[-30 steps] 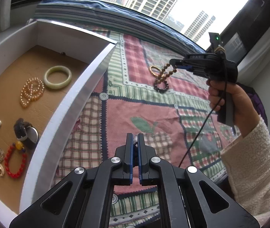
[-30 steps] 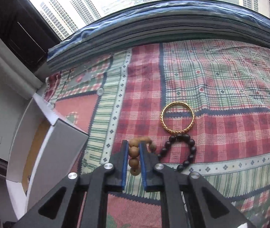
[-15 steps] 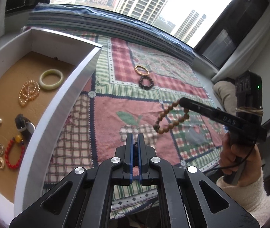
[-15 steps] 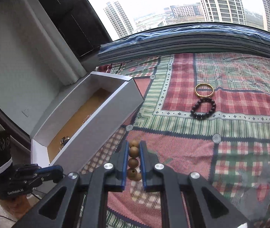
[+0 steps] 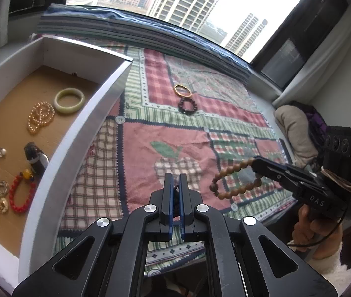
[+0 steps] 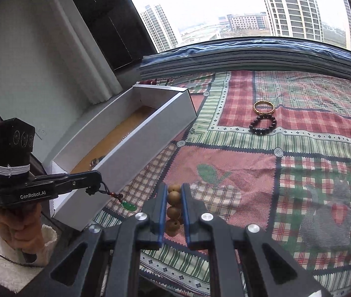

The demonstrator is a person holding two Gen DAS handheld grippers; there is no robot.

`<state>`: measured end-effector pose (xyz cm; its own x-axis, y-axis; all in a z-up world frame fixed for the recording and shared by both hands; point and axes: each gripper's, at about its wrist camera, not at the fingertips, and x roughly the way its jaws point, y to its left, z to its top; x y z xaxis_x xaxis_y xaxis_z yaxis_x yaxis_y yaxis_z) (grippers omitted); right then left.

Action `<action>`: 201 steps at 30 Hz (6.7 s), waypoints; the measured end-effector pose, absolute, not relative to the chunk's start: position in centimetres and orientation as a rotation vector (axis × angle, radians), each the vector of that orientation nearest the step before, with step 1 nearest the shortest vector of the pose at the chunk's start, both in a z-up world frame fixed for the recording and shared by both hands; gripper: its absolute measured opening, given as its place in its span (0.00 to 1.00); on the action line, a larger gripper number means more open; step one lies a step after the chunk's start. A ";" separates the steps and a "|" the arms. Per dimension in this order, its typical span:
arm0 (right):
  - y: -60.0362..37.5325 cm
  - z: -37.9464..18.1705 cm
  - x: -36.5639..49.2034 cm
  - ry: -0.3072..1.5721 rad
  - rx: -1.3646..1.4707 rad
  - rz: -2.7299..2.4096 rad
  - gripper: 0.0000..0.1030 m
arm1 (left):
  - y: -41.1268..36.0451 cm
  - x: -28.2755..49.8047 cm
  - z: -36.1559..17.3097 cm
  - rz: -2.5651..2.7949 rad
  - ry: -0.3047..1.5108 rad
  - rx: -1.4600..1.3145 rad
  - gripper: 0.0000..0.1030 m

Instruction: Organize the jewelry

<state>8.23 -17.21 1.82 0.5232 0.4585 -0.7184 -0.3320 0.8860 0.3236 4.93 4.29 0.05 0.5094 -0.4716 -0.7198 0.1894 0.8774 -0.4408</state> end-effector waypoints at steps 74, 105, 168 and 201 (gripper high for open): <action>-12.5 0.2 8.0 0.846 -0.123 0.142 0.71 | 6.6 4.7 -0.7 -0.129 0.821 -0.169 0.95; -18.8 -2.5 4.0 0.906 -0.050 0.024 0.71 | -0.9 5.3 -4.1 -0.187 0.974 -0.070 0.95; -28.6 -6.9 5.0 0.999 0.207 -0.065 0.71 | -19.9 30.3 -13.2 -0.755 1.021 0.527 0.64; -22.7 -10.0 39.1 1.159 0.008 0.328 0.39 | -0.3 14.7 -4.3 -0.355 1.060 -0.377 0.09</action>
<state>39.09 -22.70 -10.04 0.3578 0.2580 -0.8974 -0.2503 0.9524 0.1740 14.71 -0.29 -4.28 0.4448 -0.4560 -0.7709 0.1005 0.8807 -0.4629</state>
